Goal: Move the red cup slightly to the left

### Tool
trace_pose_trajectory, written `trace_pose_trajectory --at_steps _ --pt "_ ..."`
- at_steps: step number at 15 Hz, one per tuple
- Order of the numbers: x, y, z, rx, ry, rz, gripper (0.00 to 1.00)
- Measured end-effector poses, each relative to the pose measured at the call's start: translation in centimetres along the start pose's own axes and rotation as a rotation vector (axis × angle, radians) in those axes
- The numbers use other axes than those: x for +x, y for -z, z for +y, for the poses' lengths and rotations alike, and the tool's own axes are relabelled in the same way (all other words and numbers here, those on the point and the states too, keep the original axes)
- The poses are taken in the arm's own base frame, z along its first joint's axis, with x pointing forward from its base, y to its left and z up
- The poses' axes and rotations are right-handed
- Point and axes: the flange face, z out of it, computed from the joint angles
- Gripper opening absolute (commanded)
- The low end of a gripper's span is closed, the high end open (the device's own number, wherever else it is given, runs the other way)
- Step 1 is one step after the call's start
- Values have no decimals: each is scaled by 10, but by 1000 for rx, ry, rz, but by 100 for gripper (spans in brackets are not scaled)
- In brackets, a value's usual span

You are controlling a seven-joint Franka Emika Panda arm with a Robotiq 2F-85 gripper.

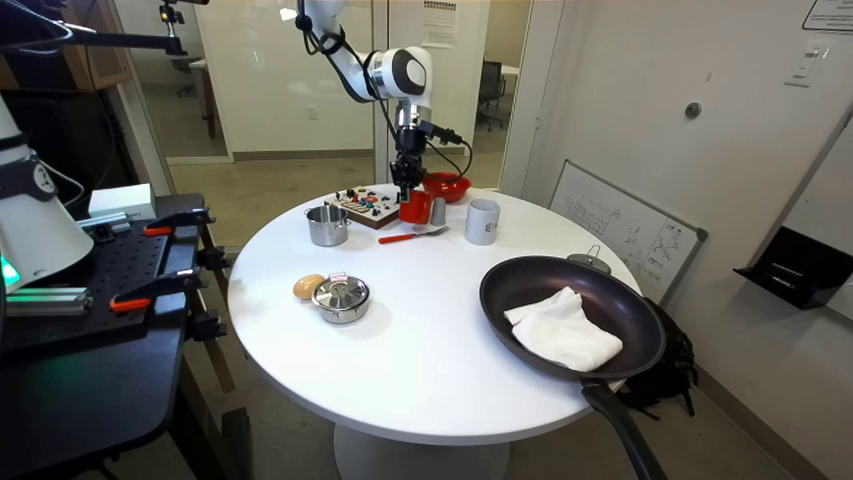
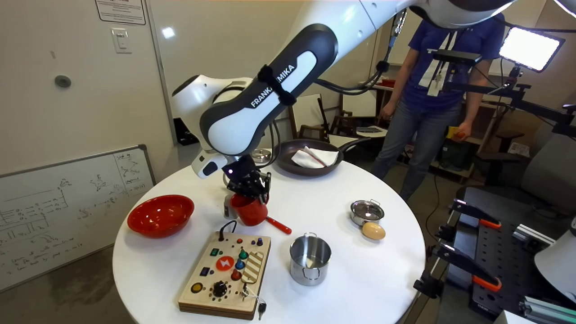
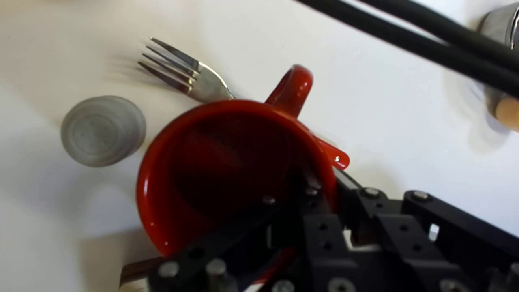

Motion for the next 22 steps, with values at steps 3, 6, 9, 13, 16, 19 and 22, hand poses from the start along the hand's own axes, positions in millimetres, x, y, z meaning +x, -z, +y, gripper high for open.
trace_pose_trajectory --at_steps 3,6,9,13,16,19,22 --pt "6 -2 2 1 27 -14 2" --pt "11 -3 5 -1 40 -23 2" --pt "14 -3 7 -4 47 -30 2" --pt "14 -3 10 -8 50 -36 2" --pt "12 -5 12 -10 49 -42 22" --pt "9 -7 13 -9 46 -53 46" --pt "7 -7 15 -10 46 -66 67"
